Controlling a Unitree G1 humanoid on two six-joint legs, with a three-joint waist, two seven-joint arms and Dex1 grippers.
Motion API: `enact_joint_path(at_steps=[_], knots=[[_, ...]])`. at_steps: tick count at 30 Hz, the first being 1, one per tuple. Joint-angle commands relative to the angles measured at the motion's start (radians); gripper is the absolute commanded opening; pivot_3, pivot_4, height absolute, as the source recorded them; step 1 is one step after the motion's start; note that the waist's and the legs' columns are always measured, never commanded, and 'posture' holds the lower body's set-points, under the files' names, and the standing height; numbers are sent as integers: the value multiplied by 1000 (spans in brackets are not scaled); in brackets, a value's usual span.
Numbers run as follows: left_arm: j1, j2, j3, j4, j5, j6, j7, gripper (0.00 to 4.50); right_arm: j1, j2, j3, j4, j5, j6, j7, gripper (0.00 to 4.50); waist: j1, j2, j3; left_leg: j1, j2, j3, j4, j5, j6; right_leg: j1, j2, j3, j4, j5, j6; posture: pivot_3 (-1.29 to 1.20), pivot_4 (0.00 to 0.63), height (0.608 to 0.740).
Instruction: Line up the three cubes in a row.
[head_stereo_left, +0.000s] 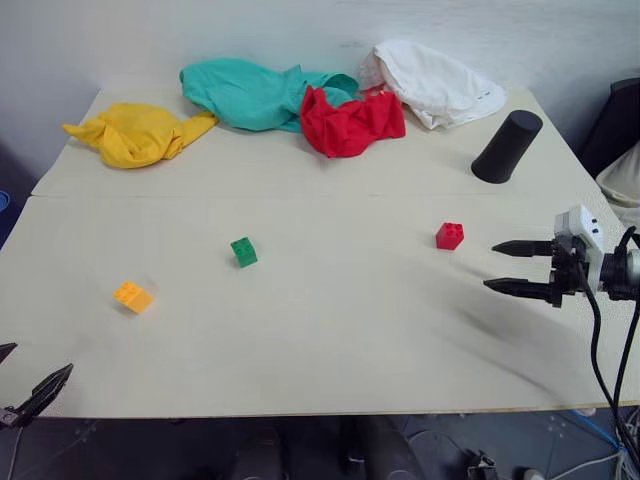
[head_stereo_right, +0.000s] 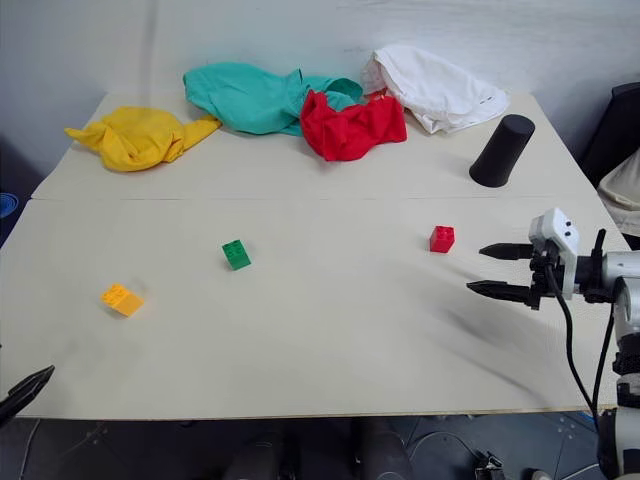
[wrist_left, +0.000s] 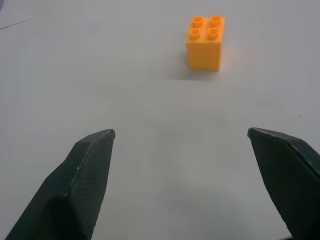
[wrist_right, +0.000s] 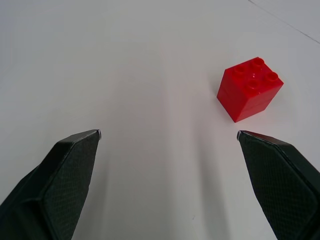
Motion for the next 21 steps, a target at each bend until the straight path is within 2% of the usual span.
enact_joint_path(at_steps=[1,13,21], knots=[[-7,17,13,17,-1,-11,-2,4475,18,-25,-44,-50,25,13,-8,4500,-1,0,0,0,0,0,0,0,0,0,0,0,0,0,0,0,150,740],[-34,29,-16,42,21,-5,13,4475,57,-31,-70,-97,19,21,-39,4500,0,0,0,0,0,0,0,0,0,0,0,0,0,0,0,0,150,740],[-107,110,-63,-76,-74,140,-24,4475,-47,-34,-17,-78,-25,3,-28,4500,0,0,0,0,0,0,0,0,0,0,0,0,0,0,0,0,150,740]])
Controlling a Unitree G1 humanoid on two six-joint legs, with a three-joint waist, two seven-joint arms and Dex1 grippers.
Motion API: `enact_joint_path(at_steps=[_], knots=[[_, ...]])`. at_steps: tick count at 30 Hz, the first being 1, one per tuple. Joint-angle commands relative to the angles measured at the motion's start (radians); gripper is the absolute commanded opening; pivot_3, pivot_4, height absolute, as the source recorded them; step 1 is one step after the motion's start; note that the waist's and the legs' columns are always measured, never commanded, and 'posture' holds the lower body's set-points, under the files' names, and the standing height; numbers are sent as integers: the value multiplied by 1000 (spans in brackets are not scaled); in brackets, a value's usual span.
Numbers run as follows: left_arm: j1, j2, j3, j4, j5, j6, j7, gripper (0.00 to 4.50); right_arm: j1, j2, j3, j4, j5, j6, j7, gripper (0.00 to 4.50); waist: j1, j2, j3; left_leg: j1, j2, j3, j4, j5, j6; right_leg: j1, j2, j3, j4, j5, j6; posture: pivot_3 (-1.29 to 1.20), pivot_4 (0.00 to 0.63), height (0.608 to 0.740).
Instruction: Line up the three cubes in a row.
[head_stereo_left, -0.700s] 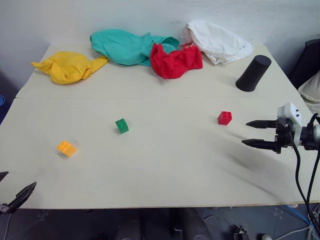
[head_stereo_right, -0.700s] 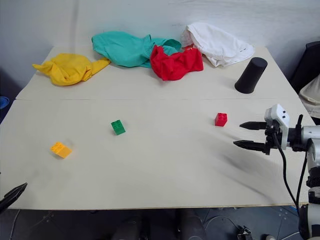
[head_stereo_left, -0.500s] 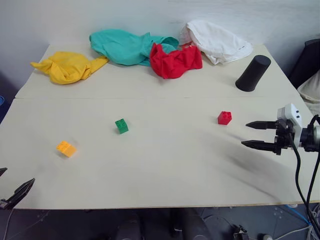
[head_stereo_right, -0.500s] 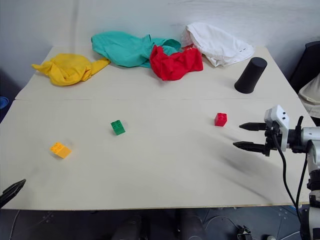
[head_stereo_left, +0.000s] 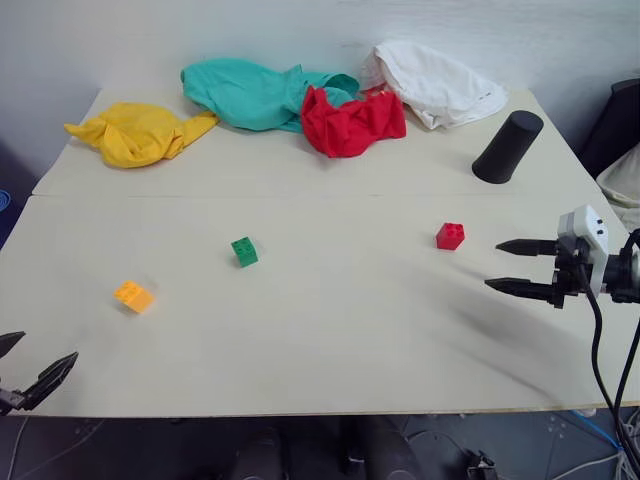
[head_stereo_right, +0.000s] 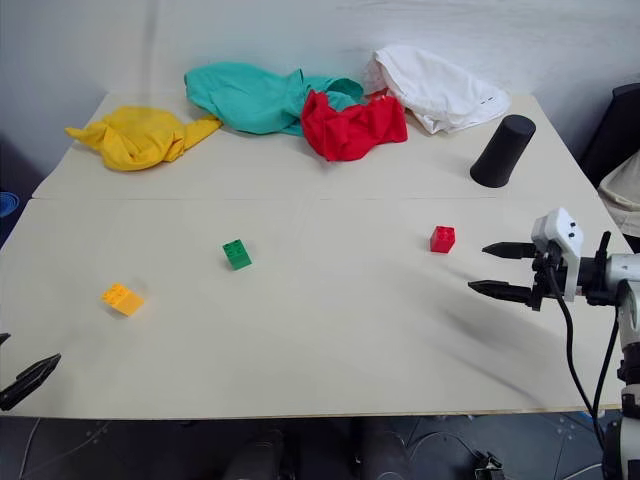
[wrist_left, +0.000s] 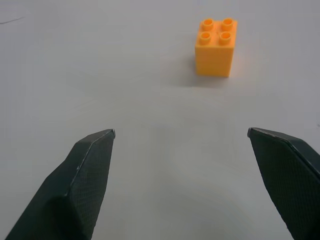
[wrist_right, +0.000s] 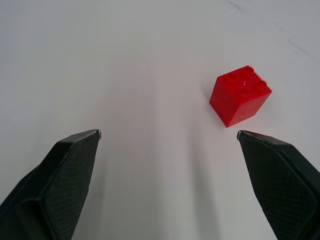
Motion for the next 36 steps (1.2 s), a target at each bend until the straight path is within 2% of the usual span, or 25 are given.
enact_joint_path(at_steps=[1,7,9,13,20,25,28,35,36], knots=[[-33,70,-30,-108,-88,86,-45,4475,-73,-25,34,1,-32,-27,22,4500,0,0,0,0,0,0,0,0,0,0,0,0,0,0,0,0,150,740],[-201,261,-184,-233,-259,239,-172,4475,-312,51,172,201,-158,-131,44,4500,-3,1,1,0,0,0,0,1,-2,0,0,0,1,0,0,0,150,740],[-329,330,-296,-258,-306,264,-202,4475,-407,104,219,330,-221,-192,13,4500,-4,1,1,0,0,0,0,2,-3,0,1,1,1,0,0,0,150,740],[-556,406,-470,-273,-357,290,-263,4475,-539,168,272,532,-311,-286,-25,4500,-8,2,1,-1,0,1,1,3,-3,-1,2,1,1,0,0,0,150,740],[-867,386,-700,-225,-286,259,-281,4475,-637,231,332,727,-438,-385,-95,4500,-11,4,3,-2,0,1,3,4,-3,-1,4,1,2,0,0,0,150,740],[-945,371,-752,-212,-277,266,-313,4475,-666,268,333,789,-482,-382,-147,4500,-21,4,3,-2,1,2,3,4,-4,-2,6,3,4,0,0,0,150,740],[-955,371,-755,-209,-272,267,-322,4500,-670,282,332,806,-503,-386,-176,3909,-26,4,3,-2,1,2,3,4,-4,-2,6,3,5,0,0,0,150,740],[-961,372,-751,-200,-256,258,-342,4500,-661,282,313,808,-504,-406,-148,1511,-25,4,3,-1,1,2,3,4,-5,-2,7,4,5,0,0,0,150,740],[-962,371,-753,-198,-253,257,-344,4500,-658,282,310,806,-499,-410,-130,1483,-25,4,3,-1,1,2,3,4,-5,-2,7,4,5,0,0,0,150,740]])
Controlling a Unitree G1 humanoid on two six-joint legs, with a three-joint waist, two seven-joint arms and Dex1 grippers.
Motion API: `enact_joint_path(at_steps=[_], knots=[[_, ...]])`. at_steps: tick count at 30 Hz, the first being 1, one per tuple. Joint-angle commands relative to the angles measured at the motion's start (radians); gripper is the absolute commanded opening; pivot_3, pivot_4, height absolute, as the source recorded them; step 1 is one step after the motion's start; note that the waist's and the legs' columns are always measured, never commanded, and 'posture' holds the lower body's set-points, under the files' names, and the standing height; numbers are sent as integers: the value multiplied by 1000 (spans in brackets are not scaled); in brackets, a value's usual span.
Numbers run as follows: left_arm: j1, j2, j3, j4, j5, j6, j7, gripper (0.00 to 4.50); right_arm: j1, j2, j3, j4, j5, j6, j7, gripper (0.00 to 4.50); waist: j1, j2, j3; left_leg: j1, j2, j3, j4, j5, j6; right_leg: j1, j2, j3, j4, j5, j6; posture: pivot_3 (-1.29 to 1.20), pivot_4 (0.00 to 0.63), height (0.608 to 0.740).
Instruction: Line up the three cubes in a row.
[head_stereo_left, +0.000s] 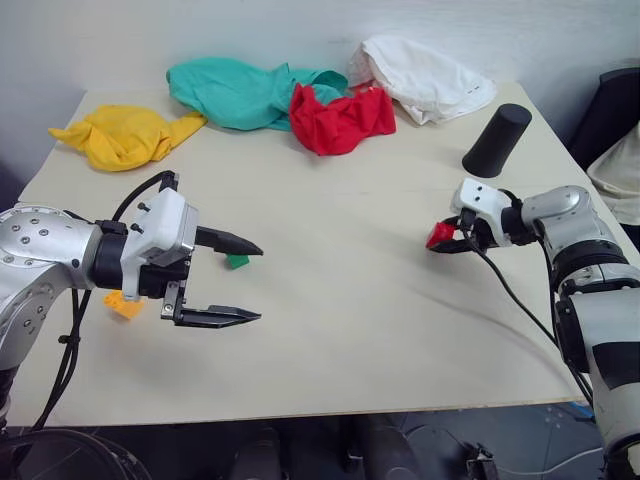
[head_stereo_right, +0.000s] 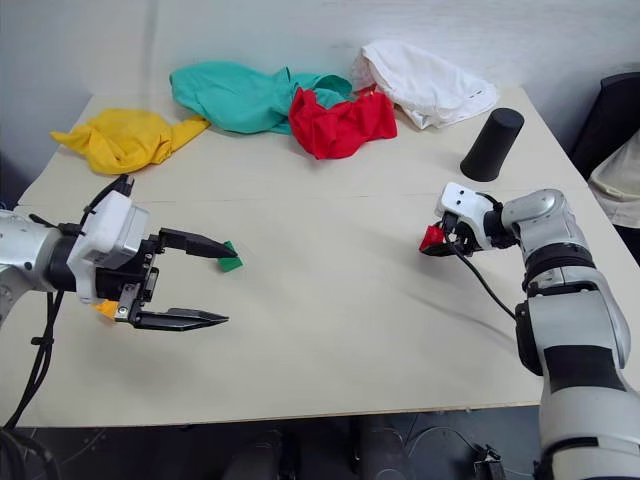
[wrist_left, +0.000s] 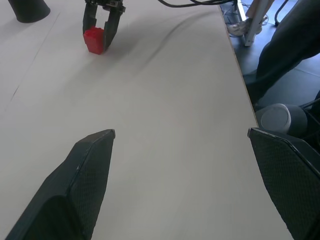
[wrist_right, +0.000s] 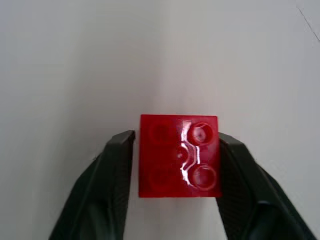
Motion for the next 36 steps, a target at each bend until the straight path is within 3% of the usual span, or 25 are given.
enact_joint_path(at_steps=[1,4,7,10,12,17,21,36], knots=[[-16,0,17,-9,10,-17,-11,4500,-15,-8,-34,-4,17,-21,44,1483,0,0,0,0,0,0,0,0,0,0,0,0,0,0,0,0,150,740],[-3,-2,6,-16,14,-18,-23,4500,3,-6,-44,-56,53,-45,186,1483,0,0,0,0,0,0,0,0,0,0,0,0,0,0,0,0,150,740],[25,-3,-4,-39,12,-20,-43,4500,78,-11,-24,-238,159,-4,322,1483,0,0,0,0,1,0,0,0,0,0,1,0,1,0,0,0,150,740],[48,-15,-22,-68,16,-31,-50,4500,328,-85,18,-830,416,340,330,1483,7,0,0,0,1,-2,0,0,0,0,1,0,2,0,0,0,150,740],[50,-28,-38,-79,26,-37,-46,4500,478,-131,5,-1136,465,480,308,1483,23,0,0,-2,2,-3,0,-1,-1,0,1,-1,3,0,0,0,150,740],[55,-46,-82,-95,73,-75,-63,4500,701,-183,-11,-1561,488,692,125,1483,33,0,0,-2,1,-3,5,-1,-1,1,1,-1,0,0,0,0,150,740],[44,-55,-92,-87,82,-83,-72,4500,773,-226,3,-1645,448,688,85,1483,33,0,0,-1,1,-3,6,-2,-1,2,2,0,1,0,0,0,150,740],[-11,-96,-140,-54,133,-102,-81,4500,810,-192,92,-1555,324,512,-6,1483,29,0,0,-1,1,-3,6,-2,-1,1,4,0,1,0,0,0,150,740]])
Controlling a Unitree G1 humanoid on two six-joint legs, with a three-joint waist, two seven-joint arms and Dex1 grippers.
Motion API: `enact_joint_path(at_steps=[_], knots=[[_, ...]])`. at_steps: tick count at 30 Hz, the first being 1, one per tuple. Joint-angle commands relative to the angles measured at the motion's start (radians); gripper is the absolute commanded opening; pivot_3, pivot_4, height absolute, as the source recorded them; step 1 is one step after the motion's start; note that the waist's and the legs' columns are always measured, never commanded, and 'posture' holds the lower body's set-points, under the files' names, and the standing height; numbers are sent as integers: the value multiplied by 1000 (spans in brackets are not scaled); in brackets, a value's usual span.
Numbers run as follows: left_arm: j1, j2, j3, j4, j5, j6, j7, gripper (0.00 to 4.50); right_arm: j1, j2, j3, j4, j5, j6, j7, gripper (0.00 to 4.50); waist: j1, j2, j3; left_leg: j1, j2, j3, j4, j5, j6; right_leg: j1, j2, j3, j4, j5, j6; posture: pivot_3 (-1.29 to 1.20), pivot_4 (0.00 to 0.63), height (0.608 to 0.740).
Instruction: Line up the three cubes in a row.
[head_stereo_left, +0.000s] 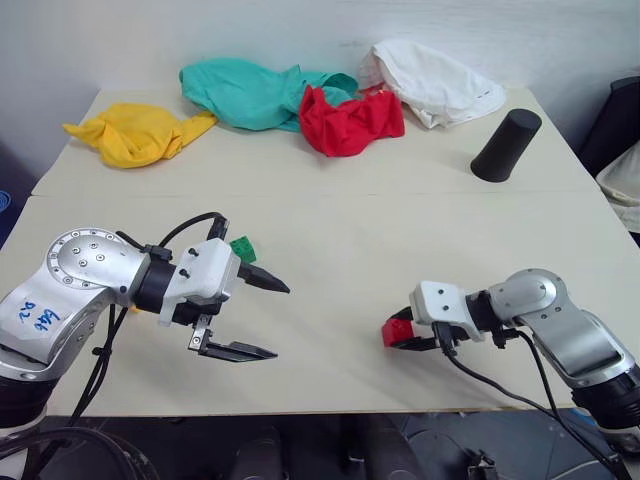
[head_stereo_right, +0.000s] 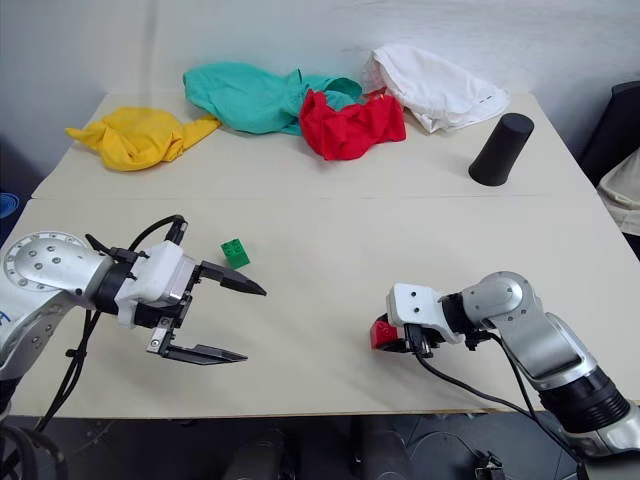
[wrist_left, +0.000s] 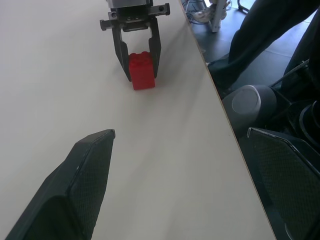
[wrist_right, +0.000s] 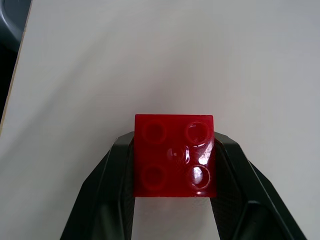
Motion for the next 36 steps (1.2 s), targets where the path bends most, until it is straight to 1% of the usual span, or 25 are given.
enact_joint_path(at_steps=[1,2,3,5,7,9,10,12,14,17,21,23,24,26,29,31,32,34,36], knots=[[-12,-8,10,14,11,-15,0,4500,0,6,12,13,-10,-26,1,1833,-1,0,0,0,0,0,0,0,0,0,0,0,0,0,0,0,150,740],[-9,-10,12,16,13,-13,6,4500,2,6,13,12,-4,-19,6,2246,0,0,0,0,0,0,0,0,0,0,0,0,0,0,0,0,150,740],[5,-11,22,22,15,-11,17,4500,4,6,12,3,6,-10,9,2485,0,0,0,0,0,0,0,0,0,0,0,0,0,0,0,0,150,740],[41,-13,52,39,20,-9,42,4500,0,12,0,-14,33,20,9,3115,0,0,0,0,0,0,0,0,0,0,0,0,0,0,0,0,150,740],[88,-11,98,54,23,-6,71,4500,-13,22,-23,-27,71,61,6,3852,-1,0,0,0,0,0,0,0,0,0,0,0,0,0,0,0,150,740],[160,-4,170,61,26,-2,98,4500,-28,25,-51,-41,120,104,14,4459,-2,0,0,0,1,0,0,0,0,0,0,0,0,0,0,0,150,740],[202,-2,213,63,28,1,111,4500,-37,25,-67,-45,149,124,20,4459,-3,0,0,0,1,0,0,0,0,0,0,0,0,0,0,0,150,740],[327,-12,340,66,42,10,145,4500,-61,20,-108,-48,215,158,42,4459,-5,0,0,0,1,0,0,0,1,0,0,0,0,0,0,0,150,740],[456,-35,468,69,61,20,177,4500,-88,11,-152,-41,289,200,68,4459,-2,0,0,1,2,1,-1,-1,1,0,-1,0,0,0,0,0,150,740],[613,-73,617,67,81,26,198,4500,-129,6,-200,-12,355,249,77,4459,-1,0,0,1,1,0,-1,-1,2,0,-2,0,0,0,0,0,150,740],[752,-125,749,94,114,-2,211,4500,-161,0,-231,39,368,259,72,4459,3,-1,0,0,0,-1,-1,-2,3,0,-4,-1,-1,0,0,0,150,740],[788,-127,784,130,134,-32,198,4500,-176,-2,-243,69,367,249,70,4459,2,-1,-1,0,0,-1,-1,-2,4,0,-6,-1,-1,0,0,0,150,740],[789,-119,783,145,142,-46,192,4500,-182,-2,-245,77,367,247,69,4459,3,-1,-1,0,0,0,-1,-2,4,0,-6,-2,-1,0,0,0,150,740],[727,-84,737,182,148,-65,191,4500,-194,2,-243,85,367,248,68,4459,4,-1,-1,0,-1,-1,-1,-2,4,0,-7,-2,-1,0,0,0,150,740],[539,-19,578,258,168,-97,179,4500,-208,10,-240,89,369,250,62,4459,17,-1,-1,0,-2,-2,-1,-2,4,1,-8,-4,0,0,0,0,150,740],[341,9,407,373,226,-131,155,4500,-209,14,-234,93,354,234,53,4459,22,-1,-1,0,-2,-1,-1,-3,4,1,-9,-4,-1,0,0,0,150,740],[271,14,350,418,246,-140,148,4500,-210,15,-231,96,350,229,51,4459,24,-1,-1,0,-3,-1,-1,-2,4,0,-9,-4,-1,0,0,0,150,740],[91,-8,224,518,282,-130,127,4500,-194,10,-231,90,346,220,49,4459,23,-2,-1,-1,-3,0,-1,-2,4,0,-8,-4,-1,0,0,0,150,740],[-55,-42,119,604,321,-112,116,4500,-177,8,-237,69,353,229,38,4459,22,-2,-1,-2,-2,1,-1,-2,5,-1,-7,-5,0,1,1,0,150,740]])
